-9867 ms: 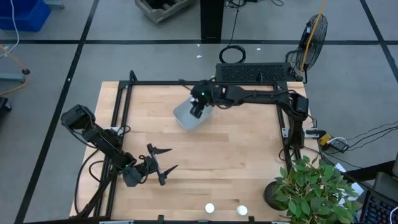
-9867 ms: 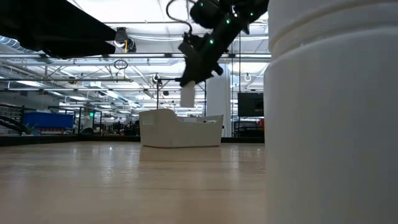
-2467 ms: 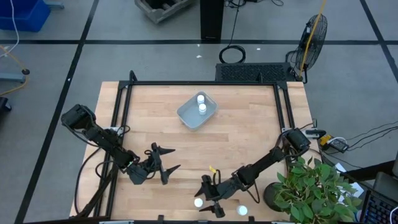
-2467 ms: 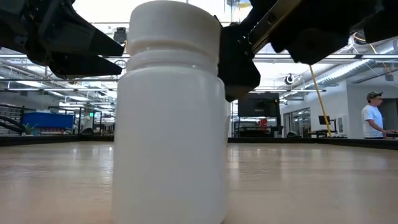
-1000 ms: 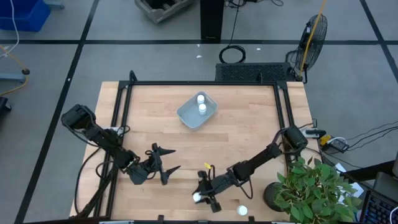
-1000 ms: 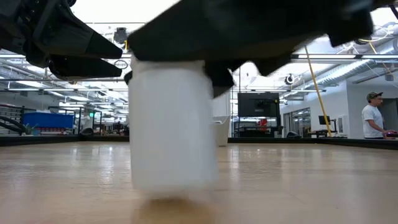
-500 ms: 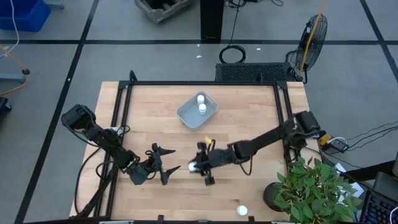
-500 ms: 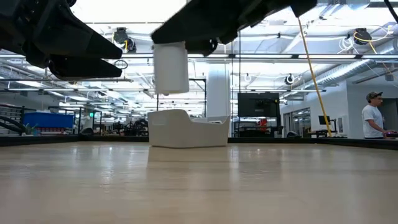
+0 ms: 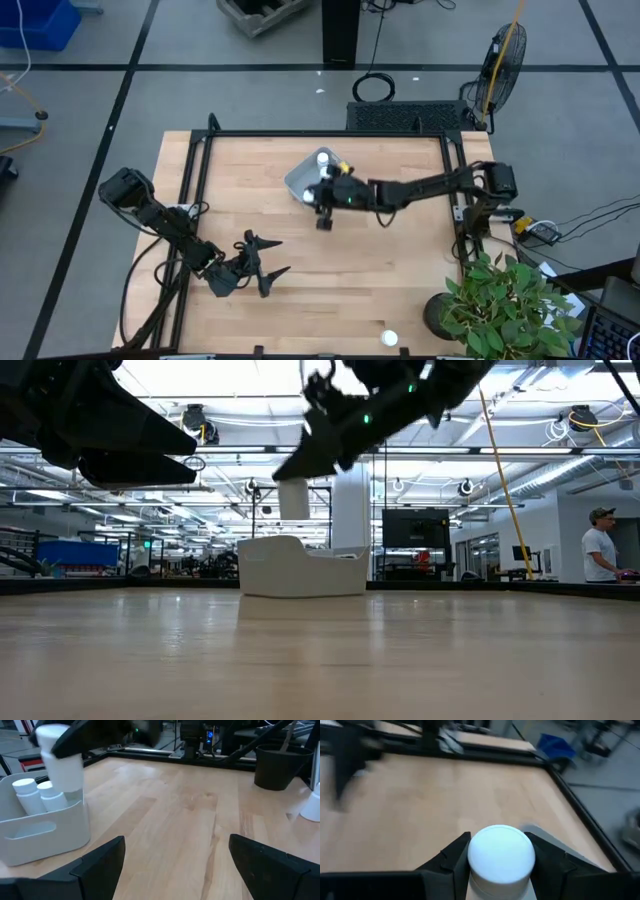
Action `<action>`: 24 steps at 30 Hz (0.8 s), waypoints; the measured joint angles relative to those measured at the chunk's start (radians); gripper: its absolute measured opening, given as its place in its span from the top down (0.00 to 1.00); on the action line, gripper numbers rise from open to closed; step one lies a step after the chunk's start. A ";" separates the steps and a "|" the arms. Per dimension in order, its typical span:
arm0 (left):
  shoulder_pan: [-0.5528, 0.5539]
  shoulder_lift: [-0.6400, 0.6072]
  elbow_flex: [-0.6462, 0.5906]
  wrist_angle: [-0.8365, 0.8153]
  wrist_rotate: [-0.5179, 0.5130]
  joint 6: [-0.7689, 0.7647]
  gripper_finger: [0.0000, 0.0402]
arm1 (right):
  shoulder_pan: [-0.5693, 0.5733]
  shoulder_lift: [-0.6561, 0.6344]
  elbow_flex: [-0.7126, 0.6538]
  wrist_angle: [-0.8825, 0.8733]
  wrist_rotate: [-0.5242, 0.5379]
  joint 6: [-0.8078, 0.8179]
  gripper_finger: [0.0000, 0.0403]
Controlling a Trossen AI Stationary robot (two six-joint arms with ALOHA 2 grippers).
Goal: Pick and place pill bottles into a basket
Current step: Put the bottom right white medicine bottle into the gray bin
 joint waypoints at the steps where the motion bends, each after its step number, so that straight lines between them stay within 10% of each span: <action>1: 0.000 0.000 0.000 0.000 0.000 0.000 0.10 | -0.020 0.001 -0.011 0.009 -0.001 0.002 0.63; 12: 0.000 0.000 0.000 -0.007 0.015 -0.003 0.10 | -0.151 -0.008 -0.280 0.391 -0.081 0.104 0.63; 24: 0.006 0.000 0.000 -0.006 0.016 -0.002 0.10 | -0.215 -0.006 -0.313 0.382 -0.023 0.112 0.63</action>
